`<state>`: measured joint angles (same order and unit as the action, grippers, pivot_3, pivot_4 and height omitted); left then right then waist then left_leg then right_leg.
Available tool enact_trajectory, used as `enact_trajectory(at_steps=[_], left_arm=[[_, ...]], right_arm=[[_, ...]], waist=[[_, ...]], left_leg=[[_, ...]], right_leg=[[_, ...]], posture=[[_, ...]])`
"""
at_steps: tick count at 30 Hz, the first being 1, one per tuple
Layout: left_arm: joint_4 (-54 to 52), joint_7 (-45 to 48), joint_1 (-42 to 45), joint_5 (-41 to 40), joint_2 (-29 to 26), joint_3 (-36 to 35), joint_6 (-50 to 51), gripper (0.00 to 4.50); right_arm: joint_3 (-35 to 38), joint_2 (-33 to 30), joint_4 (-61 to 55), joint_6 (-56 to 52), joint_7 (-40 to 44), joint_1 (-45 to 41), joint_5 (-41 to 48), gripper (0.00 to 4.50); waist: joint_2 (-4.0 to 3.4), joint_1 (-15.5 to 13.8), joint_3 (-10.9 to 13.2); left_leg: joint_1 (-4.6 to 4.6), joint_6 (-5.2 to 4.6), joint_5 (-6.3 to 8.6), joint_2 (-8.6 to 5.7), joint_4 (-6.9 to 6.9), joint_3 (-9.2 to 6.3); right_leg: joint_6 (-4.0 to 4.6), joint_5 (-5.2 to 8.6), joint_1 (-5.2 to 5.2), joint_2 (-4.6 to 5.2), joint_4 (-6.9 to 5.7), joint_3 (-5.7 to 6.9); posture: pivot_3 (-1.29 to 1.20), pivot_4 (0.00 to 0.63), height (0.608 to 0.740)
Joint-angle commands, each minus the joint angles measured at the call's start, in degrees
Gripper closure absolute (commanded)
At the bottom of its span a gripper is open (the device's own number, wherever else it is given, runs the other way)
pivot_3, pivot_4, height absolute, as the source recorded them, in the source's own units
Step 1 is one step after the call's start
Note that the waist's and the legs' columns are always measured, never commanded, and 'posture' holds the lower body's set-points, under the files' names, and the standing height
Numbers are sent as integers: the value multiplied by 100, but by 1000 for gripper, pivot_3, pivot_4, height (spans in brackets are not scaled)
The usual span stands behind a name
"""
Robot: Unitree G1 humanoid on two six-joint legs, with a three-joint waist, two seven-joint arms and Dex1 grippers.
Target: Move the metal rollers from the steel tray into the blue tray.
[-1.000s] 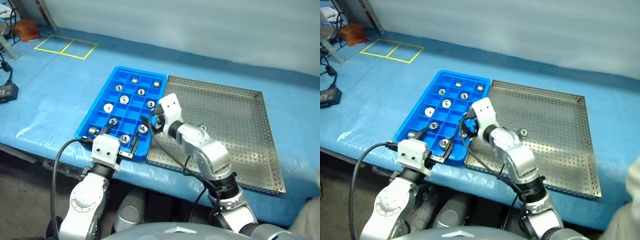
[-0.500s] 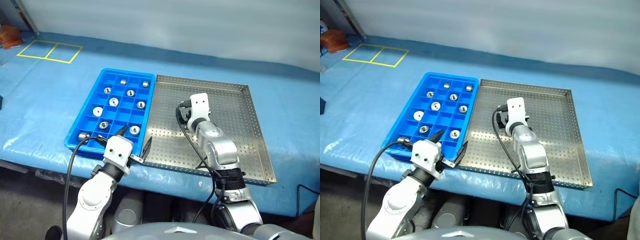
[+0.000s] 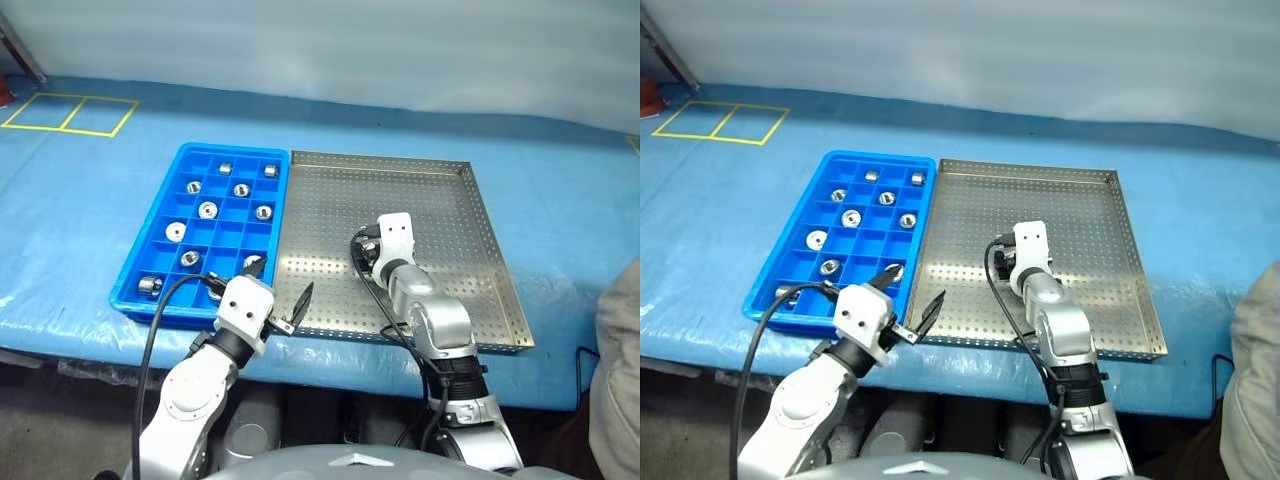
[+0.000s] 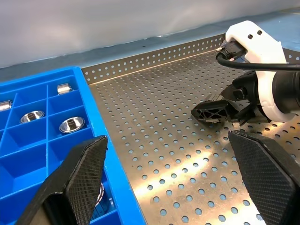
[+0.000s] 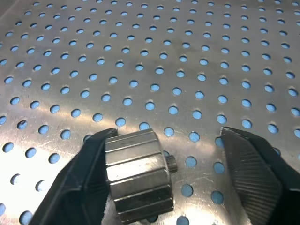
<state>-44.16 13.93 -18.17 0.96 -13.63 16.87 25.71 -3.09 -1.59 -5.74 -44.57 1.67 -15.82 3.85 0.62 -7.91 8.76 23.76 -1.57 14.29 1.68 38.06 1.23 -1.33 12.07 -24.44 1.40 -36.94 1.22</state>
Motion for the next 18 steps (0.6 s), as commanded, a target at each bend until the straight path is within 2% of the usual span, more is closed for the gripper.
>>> enact_trajectory(at_steps=[1, 4, 5, 9, 14, 18], left_arm=[[-57, -14, 3, -50, 32, 43, -101, 0], [-31, -25, -4, -40, 35, 49, -125, 0], [-26, -30, -6, -36, 36, 50, -128, 0], [-28, -62, -8, -2, 44, 49, -126, 0], [-60, -176, -38, 58, 83, 20, -140, 0], [-92, -328, -98, 118, 147, -19, -165, 0]], right_arm=[[-146, 35, -252, -132, 101, 121, 35, 2117], [-157, 31, -289, -149, 135, 130, 34, 3078], [-184, 14, -322, -159, 162, 116, 29, 3213], [-266, 10, -515, -284, 276, -62, 69, 3208], [-754, 38, -717, -468, 597, -687, 58, 3208], [-1106, 293, -364, -218, 842, -1369, 80, 3208]], waist=[[0, 10, 0], [0, 24, 0], [0, 23, 0], [0, 22, 0], [-4, 18, 3], [-3, -22, 3]], left_leg=[[0, 0, 0, 0, 0, 0], [-4, 0, 0, 0, 0, 5], [-5, 0, 0, 0, 0, 6], [-5, -1, -1, 0, 1, 10], [-2, -1, -1, 1, -1, 14], [-4, -1, -1, 0, -4, 11]], right_leg=[[0, 0, 0, 0, 0, -1], [1, 1, 0, -1, 0, -7], [2, 2, 0, -1, 0, -8], [14, 9, -2, -2, 0, -16], [-4, -2, -9, -6, -3, -22], [-8, -5, -8, -10, -3, -20]], posture=[[342, 150, 740], [346, 150, 740], [346, 150, 740], [362, 150, 740], [389, 150, 740], [427, 150, 740]])
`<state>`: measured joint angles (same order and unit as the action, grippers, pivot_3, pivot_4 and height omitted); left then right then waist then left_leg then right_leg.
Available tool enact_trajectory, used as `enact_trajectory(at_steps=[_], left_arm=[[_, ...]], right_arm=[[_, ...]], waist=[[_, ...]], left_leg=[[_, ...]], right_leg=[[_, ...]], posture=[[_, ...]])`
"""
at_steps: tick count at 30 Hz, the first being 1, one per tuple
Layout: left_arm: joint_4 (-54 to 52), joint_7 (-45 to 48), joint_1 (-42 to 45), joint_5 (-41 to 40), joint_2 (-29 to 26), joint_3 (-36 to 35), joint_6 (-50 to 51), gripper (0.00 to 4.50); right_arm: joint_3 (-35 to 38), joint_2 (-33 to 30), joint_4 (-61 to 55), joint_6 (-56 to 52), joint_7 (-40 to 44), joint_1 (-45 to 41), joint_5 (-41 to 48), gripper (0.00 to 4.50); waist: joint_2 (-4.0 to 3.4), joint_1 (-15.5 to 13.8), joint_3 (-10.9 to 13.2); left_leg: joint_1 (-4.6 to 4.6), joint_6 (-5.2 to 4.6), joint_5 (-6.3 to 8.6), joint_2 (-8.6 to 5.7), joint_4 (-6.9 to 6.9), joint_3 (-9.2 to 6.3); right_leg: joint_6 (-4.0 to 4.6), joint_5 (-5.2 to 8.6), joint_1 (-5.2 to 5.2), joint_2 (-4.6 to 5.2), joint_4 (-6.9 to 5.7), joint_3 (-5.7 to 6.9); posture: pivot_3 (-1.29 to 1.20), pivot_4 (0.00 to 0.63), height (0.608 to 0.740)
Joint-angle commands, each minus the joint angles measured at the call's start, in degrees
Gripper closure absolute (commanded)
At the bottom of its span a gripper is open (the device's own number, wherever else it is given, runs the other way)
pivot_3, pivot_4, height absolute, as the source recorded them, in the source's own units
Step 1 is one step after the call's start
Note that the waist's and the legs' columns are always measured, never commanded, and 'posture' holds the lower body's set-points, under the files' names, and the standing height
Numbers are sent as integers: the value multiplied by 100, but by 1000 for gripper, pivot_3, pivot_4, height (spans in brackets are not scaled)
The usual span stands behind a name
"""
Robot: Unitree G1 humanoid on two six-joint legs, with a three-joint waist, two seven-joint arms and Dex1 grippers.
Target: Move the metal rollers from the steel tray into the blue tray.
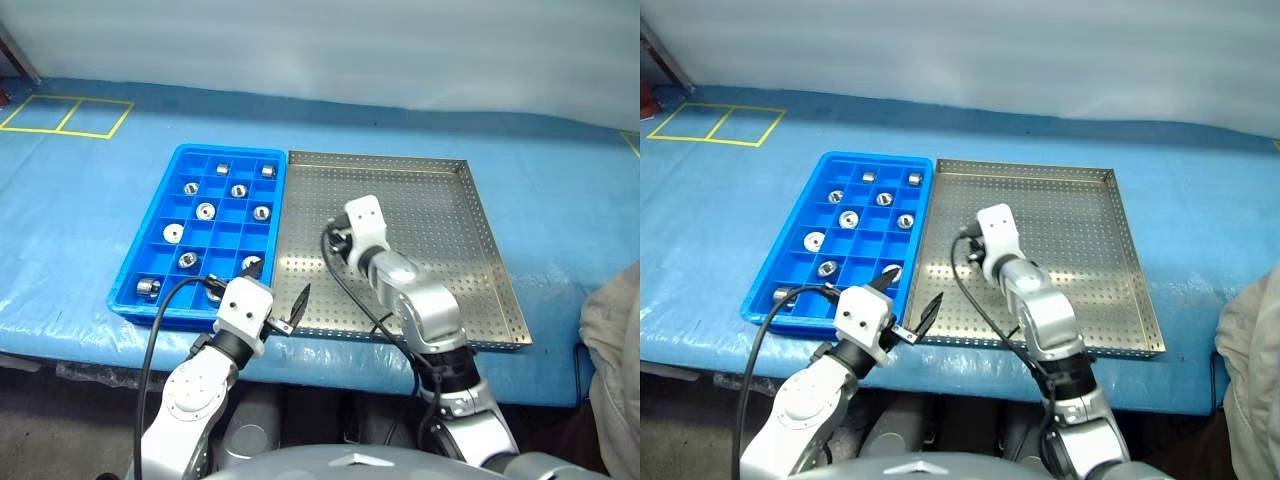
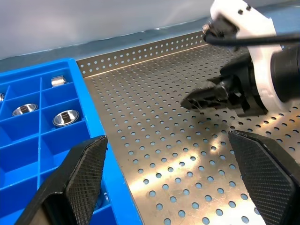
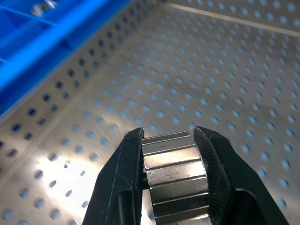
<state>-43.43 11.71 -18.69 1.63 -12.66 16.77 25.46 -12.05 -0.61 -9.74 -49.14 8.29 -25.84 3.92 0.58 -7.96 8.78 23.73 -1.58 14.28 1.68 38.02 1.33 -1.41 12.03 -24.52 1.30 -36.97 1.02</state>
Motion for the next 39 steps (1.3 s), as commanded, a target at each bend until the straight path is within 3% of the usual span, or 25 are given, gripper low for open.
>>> enact_trajectory(at_steps=[1, 10, 24, 39], left_arm=[[-181, -139, -74, 58, 64, -13, -147, 0], [-383, -470, -442, 254, 162, -61, -243, 0], [-400, -588, -529, 342, 193, -25, -337, 0], [-306, -436, -353, 274, 134, -2, -329, 0]], right_arm=[[-273, 259, 188, 331, 240, -497, 67, 3208], [-613, 678, 1542, 1222, 656, -1096, 3, 3208], [-462, 897, 2962, 2072, 1022, -1517, -59, 3208], [-136, 548, 2519, 1937, 969, -1430, -51, 3208]], waist=[[0, -32, 0], [1, -412, 0], [0, -1423, 0], [0, -1956, -1]], left_leg=[[1, 0, 0, 0, -2, -1], [5, 0, 0, -6, -7, 0], [13, 4, 2, -7, -8, 5], [30, 26, 15, -7, -6, 17]], right_leg=[[0, 0, 0, 0, 0, 1], [-6, 1, -3, 7, 4, -1], [-5, 4, -16, 0, 6, 14], [11, 14, -26, -2, 7, 61]], posture=[[434, 150, 740], [551, 150, 740], [585, 150, 740], [531, 150, 740]])
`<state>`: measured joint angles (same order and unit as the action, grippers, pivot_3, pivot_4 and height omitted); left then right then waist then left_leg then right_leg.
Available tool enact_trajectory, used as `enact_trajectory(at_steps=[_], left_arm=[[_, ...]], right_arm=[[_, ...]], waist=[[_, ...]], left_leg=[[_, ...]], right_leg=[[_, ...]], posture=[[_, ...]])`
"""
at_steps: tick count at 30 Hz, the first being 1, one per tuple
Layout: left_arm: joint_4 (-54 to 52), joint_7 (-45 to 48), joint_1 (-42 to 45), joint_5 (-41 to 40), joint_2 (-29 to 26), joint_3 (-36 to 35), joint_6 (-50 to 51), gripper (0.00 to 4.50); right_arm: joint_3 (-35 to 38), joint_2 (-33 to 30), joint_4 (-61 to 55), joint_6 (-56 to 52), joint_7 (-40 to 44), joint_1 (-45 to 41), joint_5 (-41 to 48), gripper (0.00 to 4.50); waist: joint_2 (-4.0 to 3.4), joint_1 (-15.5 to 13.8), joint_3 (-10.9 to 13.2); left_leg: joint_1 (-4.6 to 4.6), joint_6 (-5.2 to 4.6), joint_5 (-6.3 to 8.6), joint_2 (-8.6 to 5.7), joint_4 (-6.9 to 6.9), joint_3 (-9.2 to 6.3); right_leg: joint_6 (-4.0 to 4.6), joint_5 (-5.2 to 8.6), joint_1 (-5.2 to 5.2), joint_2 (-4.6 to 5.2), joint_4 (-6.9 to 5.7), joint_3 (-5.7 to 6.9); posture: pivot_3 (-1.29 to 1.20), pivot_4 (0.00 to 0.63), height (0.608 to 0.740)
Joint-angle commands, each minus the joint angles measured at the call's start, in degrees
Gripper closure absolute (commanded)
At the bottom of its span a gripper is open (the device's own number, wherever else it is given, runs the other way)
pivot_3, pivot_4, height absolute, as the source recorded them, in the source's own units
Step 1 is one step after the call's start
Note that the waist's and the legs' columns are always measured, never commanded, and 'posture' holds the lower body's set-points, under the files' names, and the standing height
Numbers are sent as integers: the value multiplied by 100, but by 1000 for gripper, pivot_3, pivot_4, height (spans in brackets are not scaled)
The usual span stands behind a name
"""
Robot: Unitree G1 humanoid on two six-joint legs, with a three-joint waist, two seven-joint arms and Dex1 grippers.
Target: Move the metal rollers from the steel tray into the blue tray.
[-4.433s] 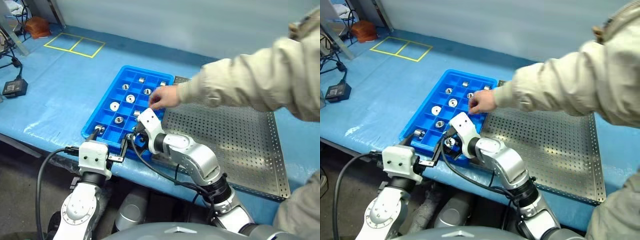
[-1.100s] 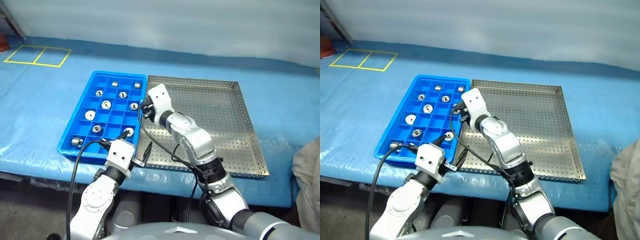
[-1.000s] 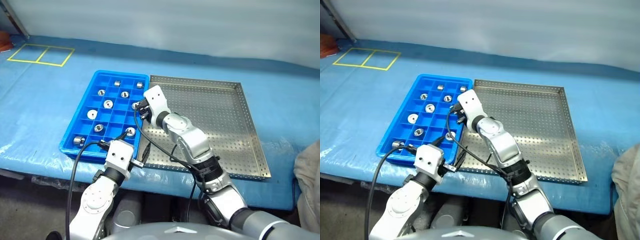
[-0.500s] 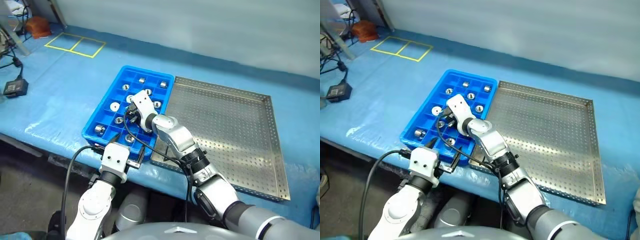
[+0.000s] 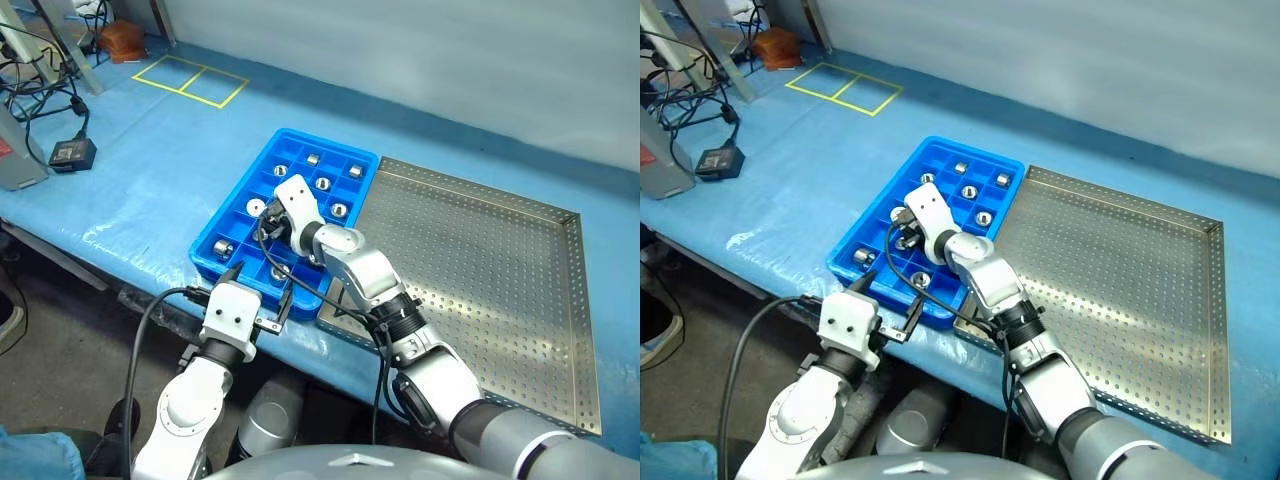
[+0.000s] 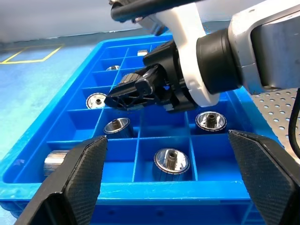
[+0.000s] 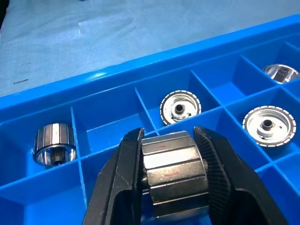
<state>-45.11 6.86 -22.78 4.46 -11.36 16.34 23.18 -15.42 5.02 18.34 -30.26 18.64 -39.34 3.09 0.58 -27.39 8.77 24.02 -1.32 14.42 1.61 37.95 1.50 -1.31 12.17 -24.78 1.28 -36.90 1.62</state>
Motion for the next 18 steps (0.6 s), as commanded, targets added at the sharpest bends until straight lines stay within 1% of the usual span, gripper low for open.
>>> enact_trajectory(at_steps=[1, 13, 15, 16, 18], left_arm=[[-130, 71, 78, -19, -3, 42, -94, 0], [-107, 138, 153, -28, 7, 46, -67, 0], [-114, 128, 139, -16, 14, 60, -66, 0], [-119, 125, 130, -15, 15, 63, -66, 0], [-124, 125, 127, -14, 19, 71, -60, 0]], right_arm=[[241, -34, -263, 59, -92, -93, 30, 3208], [372, 9, 244, 152, -221, -60, -46, 3208], [381, 1, 221, 145, -248, -3, -45, 2492], [386, -3, 206, 139, -262, 13, -45, 2258], [419, -29, 128, 104, -289, 42, -36, 1623]], waist=[[0, -18, 0], [-1, -1, 0], [0, -1, -1], [0, -1, 0], [0, 0, 0]], left_leg=[[1, 0, 0, 0, 0, -1], [0, 2, 1, 1, 1, -1], [0, 2, 1, 1, 2, -2], [0, 2, 1, 1, 2, -2], [-1, 2, 1, 1, 3, -3]], right_leg=[[0, 0, 0, 0, 0, 1], [2, 1, 2, -2, 0, 4], [2, 1, 2, -2, -1, 5], [2, 1, 4, -2, 0, 5], [2, 1, 4, -2, -1, 5]], posture=[[526, 150, 740], [525, 150, 740], [525, 150, 740], [521, 150, 740], [514, 150, 740]])
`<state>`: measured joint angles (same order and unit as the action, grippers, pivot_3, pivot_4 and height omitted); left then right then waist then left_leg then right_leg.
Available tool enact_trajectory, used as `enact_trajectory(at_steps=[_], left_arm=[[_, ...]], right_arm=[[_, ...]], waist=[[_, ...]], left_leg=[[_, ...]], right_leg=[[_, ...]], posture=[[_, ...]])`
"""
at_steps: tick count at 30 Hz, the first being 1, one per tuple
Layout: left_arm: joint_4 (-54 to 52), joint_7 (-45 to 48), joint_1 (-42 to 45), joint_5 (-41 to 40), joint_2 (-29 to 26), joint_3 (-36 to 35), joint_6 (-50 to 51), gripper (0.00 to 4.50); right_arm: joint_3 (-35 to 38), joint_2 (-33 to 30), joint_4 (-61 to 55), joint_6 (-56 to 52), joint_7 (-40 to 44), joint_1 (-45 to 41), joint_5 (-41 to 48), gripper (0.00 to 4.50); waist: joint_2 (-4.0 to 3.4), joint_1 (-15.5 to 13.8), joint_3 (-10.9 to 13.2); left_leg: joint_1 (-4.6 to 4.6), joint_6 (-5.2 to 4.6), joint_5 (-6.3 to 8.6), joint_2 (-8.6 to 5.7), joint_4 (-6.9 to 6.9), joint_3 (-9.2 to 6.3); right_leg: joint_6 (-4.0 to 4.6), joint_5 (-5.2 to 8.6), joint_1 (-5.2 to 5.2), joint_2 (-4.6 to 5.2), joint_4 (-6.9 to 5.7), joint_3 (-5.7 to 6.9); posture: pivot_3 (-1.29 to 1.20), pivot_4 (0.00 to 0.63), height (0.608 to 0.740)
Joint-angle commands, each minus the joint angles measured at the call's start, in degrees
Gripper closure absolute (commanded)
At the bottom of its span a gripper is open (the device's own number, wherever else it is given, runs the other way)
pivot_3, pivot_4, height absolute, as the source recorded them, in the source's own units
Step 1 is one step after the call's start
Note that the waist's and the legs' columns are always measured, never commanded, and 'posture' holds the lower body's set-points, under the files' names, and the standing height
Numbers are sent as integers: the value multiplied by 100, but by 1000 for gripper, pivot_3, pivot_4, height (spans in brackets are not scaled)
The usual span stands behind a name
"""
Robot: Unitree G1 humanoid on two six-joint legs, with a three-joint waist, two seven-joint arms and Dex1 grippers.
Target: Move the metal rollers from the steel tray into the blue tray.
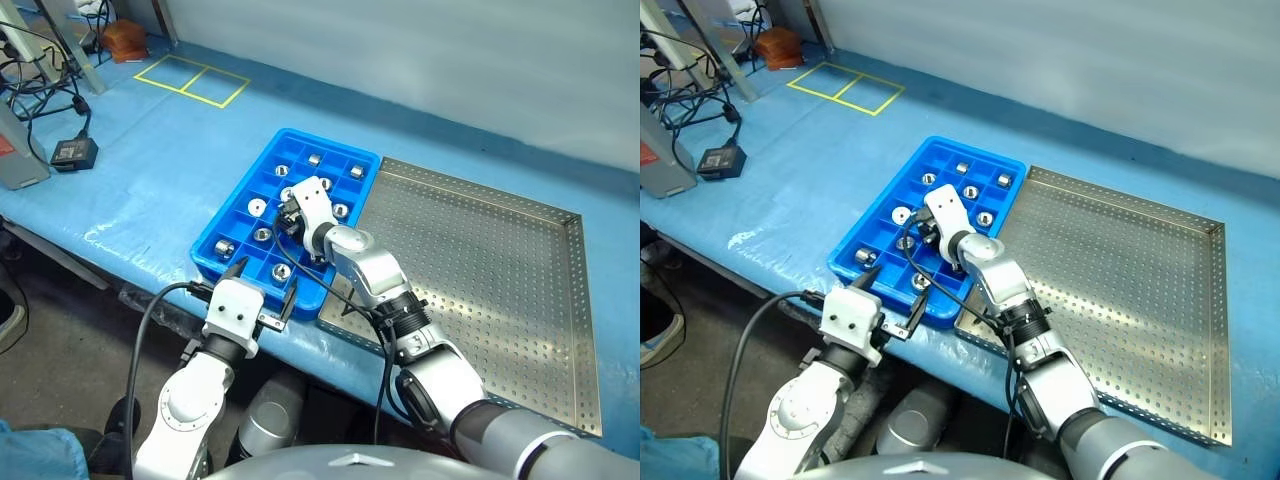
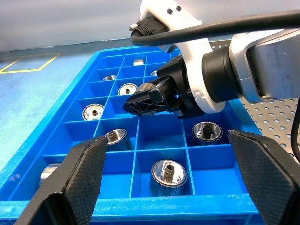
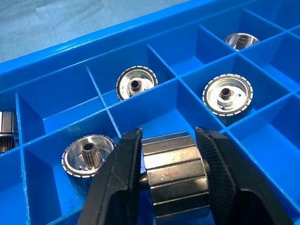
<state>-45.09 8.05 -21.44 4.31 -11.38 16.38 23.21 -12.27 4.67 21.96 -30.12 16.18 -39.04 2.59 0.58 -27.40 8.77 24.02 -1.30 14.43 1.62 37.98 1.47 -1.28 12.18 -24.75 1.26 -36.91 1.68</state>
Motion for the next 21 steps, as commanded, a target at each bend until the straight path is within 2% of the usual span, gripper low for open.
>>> enact_trajectory(at_steps=[1, 5, 13, 16, 21], left_arm=[[-127, 8, -3, 0, 21, 70, -59, 0], [-102, 88, 94, -43, -7, 72, -20, 0], [-31, 404, 563, -242, -117, -109, 116, 0], [170, 447, 948, -268, -118, -222, 155, 0], [495, 673, 1469, -430, -208, -413, 221, 0]], right_arm=[[123, -5, -271, 76, -56, 20, 18, 1305], [267, -121, -665, -6, -176, 69, 21, 18], [513, -587, -2286, -680, -169, 547, 147, 18], [521, -952, -3013, -1025, -60, 907, 168, 18], [683, -1439, -3962, -1465, -66, 1517, 207, 18]], waist=[[0, 2, 0], [-1, 14, 0], [-7, 185, -5], [-21, 359, -13], [-32, 859, -20]], left_leg=[[0, 0, 0, 0, 0, 0], [1, 0, 0, 0, 1, -2], [3, 0, 0, -1, 5, -5], [3, 0, 0, -4, 11, -14], [3, -1, -1, -7, 26, -16]], right_leg=[[0, 0, 0, 0, 0, 0], [0, 0, 0, 0, 0, 2], [1, 0, 3, 1, 2, 4], [1, 0, 11, 1, 3, 8], [-3, -3, 20, 3, 1, 6]], posture=[[510, 150, 740], [475, 150, 740], [353, 150, 740], [292, 150, 740], [195, 150, 740]])
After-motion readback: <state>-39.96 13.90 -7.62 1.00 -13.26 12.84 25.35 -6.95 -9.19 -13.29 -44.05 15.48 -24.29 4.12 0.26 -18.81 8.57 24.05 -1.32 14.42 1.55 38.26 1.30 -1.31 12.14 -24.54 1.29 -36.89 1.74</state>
